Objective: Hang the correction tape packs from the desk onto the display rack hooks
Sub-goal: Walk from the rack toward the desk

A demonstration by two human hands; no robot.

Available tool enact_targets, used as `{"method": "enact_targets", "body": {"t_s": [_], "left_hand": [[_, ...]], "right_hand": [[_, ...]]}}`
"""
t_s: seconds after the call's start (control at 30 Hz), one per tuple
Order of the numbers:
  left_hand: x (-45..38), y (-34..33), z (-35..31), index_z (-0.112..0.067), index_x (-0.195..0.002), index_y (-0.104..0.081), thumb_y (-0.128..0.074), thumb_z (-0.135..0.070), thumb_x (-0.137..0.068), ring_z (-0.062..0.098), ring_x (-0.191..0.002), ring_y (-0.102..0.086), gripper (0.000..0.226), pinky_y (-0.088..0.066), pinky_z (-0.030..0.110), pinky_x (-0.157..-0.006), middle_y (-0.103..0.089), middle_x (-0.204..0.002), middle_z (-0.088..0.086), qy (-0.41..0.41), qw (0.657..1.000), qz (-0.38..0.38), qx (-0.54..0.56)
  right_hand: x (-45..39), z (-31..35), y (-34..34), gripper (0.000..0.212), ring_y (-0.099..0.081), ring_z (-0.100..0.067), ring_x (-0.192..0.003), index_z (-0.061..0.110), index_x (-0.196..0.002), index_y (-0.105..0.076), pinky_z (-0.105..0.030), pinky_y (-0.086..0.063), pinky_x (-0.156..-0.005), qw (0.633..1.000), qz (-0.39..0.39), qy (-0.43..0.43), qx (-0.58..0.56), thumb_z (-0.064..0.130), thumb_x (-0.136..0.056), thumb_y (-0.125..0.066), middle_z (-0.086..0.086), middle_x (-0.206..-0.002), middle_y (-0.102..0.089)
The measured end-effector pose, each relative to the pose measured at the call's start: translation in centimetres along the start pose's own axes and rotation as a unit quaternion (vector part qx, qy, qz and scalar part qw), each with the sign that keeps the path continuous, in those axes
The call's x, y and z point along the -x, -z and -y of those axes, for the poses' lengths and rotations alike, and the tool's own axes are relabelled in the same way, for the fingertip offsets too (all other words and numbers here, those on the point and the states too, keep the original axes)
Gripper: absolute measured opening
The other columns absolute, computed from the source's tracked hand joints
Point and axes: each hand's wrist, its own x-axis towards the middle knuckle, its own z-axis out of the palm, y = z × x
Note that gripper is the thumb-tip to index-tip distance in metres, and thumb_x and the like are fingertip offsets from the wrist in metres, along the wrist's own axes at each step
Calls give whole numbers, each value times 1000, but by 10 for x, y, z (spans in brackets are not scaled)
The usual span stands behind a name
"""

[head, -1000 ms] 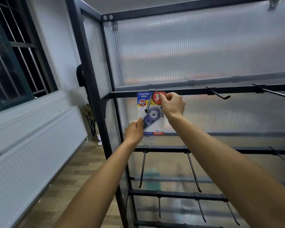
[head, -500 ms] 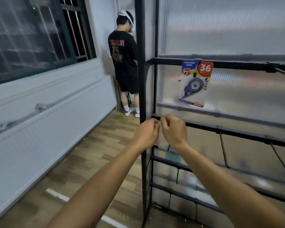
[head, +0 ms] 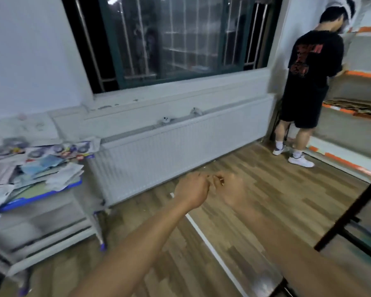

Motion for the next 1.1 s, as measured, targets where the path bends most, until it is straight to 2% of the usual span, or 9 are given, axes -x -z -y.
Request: {"method": "enact_targets", "body": {"t_s": [0.13, 0.27, 0.43, 0.57, 0.63, 0.73, 0.9, 1.1], "left_hand": [[46, 29, 119, -10, -125, -52, -37, -21, -99, 30, -108, -53, 32, -45, 40, -86, -57, -118, 11, 110, 993, -12, -33], [88, 55, 218, -12, -133, -47, -39, -25, -100, 30, -117, -50, 37, -43, 39, -92, -54, -128, 12, 210, 977, -15, -43], [125, 78, 313, -14, -134, -44, -40, -33, -101, 29, -121, -48, 38, -43, 40, -94, -52, -132, 11, 309, 950, -24, -33], [144, 88, 382, -15, -135, -44, -42, -34, -100, 28, -121, -48, 40, -43, 40, -95, -52, -133, 10, 366, 929, -23, -44], [147, 94, 420, -15, -134, -44, -42, -34, -100, 28, -122, -47, 39, -42, 40, -97, -51, -134, 10, 396, 917, -17, -47], [152, 106, 478, -16, -136, -41, -42, -35, -100, 29, -123, -45, 41, -42, 40, -96, -49, -134, 9, 442, 896, -8, -48], [170, 124, 562, -17, -138, -40, -42, -35, -100, 29, -126, -42, 42, -41, 41, -98, -44, -138, 9, 517, 856, 0, -27], [206, 149, 672, -14, -137, -40, -44, -35, -99, 29, -125, -41, 44, -41, 40, -98, -44, -136, 10, 603, 798, -10, -1]], "right_hand": [[-24, 73, -102, 21, -62, -19, -83, 9, -97, -69, -23, -37, -64, 996, 72, 39, 21, 14, -93, -49, -3, -92, -70], [-37, 138, -188, 22, -62, -17, -92, 12, -104, -67, -26, -47, -76, 989, 132, 66, 13, 19, -96, -48, -1, -102, -69], [-57, 199, -279, 22, -62, -19, -96, 13, -107, -65, -32, -50, -84, 976, 196, 90, -5, 24, -97, -48, -3, -106, -68], [-84, 243, -352, 19, -60, -19, -93, 13, -103, -65, -25, -45, -77, 968, 230, 101, -1, 22, -96, -49, -4, -106, -68], [-102, 264, -390, 18, -59, -18, -89, 14, -100, -65, -23, -39, -72, 963, 248, 104, 4, 23, -96, -49, -4, -105, -68], [-131, 299, -444, 23, -61, -24, -96, 11, -98, -65, -26, -38, -69, 952, 280, 125, 24, 23, -97, -46, -6, -104, -69], [-161, 356, -527, 21, -60, -25, -102, 9, -102, -66, -30, -43, -80, 930, 332, 156, 16, 23, -96, -50, -8, -109, -68], [-176, 432, -627, 20, -58, -22, -107, 11, -108, -63, -29, -43, -85, 905, 395, 157, -2, 20, -94, -51, -5, -113, -65]]}}
